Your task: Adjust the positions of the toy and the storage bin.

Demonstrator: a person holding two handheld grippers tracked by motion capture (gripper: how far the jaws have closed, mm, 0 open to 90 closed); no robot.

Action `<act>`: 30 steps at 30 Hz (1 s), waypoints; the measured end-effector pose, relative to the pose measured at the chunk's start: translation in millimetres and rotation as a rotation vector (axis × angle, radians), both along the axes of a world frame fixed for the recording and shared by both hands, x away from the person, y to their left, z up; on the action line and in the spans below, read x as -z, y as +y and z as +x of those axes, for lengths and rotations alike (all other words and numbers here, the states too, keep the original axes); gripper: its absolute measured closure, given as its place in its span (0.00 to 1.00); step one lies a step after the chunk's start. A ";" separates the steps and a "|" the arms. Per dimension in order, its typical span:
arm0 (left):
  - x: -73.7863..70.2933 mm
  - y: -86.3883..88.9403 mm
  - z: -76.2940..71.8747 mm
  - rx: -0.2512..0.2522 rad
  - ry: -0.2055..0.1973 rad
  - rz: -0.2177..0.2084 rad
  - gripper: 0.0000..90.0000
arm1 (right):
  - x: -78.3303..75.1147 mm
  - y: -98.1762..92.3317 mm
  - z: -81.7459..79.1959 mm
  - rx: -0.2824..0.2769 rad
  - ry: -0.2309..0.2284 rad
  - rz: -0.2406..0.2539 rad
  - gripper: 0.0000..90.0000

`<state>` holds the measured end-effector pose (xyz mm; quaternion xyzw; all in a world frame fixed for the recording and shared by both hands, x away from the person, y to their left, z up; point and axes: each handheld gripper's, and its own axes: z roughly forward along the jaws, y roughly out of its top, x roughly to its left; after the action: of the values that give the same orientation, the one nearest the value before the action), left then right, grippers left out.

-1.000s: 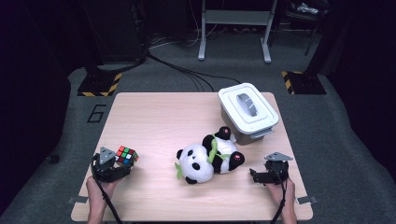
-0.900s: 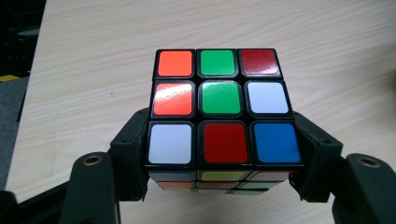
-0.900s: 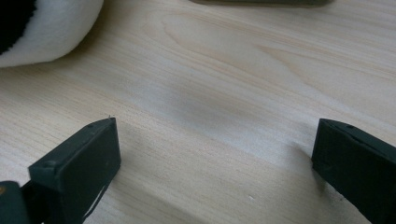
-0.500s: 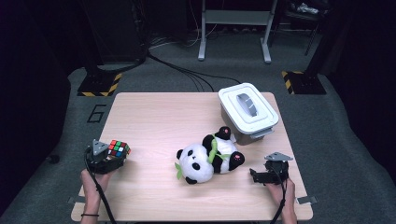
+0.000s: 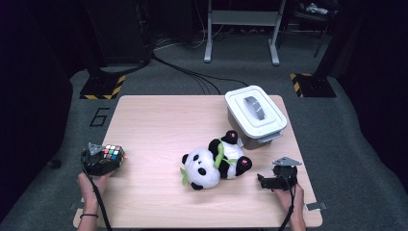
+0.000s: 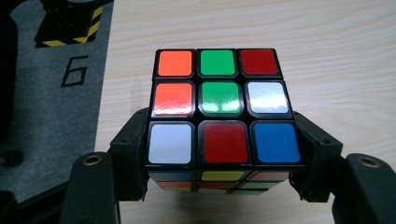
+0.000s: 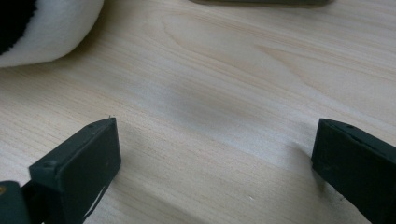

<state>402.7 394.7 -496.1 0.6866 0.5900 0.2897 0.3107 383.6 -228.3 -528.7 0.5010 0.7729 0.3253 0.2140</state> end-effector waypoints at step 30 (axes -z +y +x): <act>-48.1 -42.6 -41.3 0.063 -0.056 -0.043 0.04 | 0.0 0.0 -0.2 0.004 0.001 0.000 0.01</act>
<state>361.4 352.1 -447.9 0.6897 0.5651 0.2864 0.3507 383.4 -228.3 -528.7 0.5026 0.7721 0.3246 0.2140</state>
